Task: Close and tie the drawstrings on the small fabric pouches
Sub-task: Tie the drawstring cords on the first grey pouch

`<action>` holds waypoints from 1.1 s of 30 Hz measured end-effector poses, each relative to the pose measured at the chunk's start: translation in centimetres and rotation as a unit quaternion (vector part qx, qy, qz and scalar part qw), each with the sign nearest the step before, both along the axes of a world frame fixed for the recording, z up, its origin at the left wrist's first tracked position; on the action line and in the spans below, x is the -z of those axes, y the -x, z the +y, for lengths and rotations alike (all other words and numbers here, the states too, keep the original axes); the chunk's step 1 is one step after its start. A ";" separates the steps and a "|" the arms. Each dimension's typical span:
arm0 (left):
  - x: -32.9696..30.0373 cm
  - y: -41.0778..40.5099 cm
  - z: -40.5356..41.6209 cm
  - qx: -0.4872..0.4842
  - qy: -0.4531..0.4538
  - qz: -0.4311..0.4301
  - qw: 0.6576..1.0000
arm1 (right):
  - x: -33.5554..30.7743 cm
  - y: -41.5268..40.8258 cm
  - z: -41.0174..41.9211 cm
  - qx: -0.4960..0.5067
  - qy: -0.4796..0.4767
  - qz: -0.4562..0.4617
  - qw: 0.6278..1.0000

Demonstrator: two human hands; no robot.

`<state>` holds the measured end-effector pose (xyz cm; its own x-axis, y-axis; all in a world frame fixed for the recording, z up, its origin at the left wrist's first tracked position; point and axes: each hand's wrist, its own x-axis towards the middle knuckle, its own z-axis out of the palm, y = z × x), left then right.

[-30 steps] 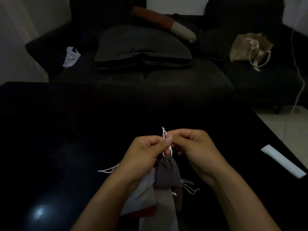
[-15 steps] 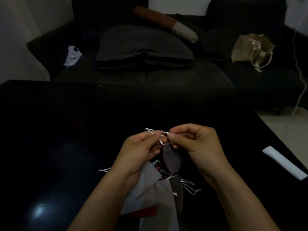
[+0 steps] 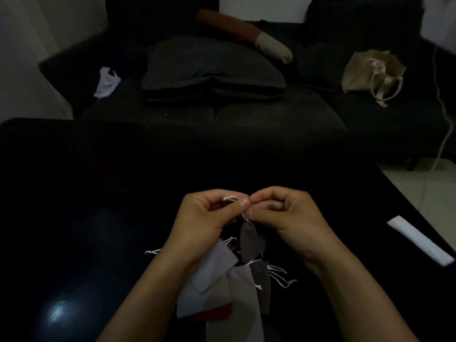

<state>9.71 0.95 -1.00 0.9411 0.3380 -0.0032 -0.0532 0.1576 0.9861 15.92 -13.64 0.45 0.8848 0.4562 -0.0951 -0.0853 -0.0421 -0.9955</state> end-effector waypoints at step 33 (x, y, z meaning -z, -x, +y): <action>0.2 -0.1 0.7 -0.135 -0.263 -0.067 0.953 | -0.6 -0.8 0.3 0.153 -0.290 0.245 0.912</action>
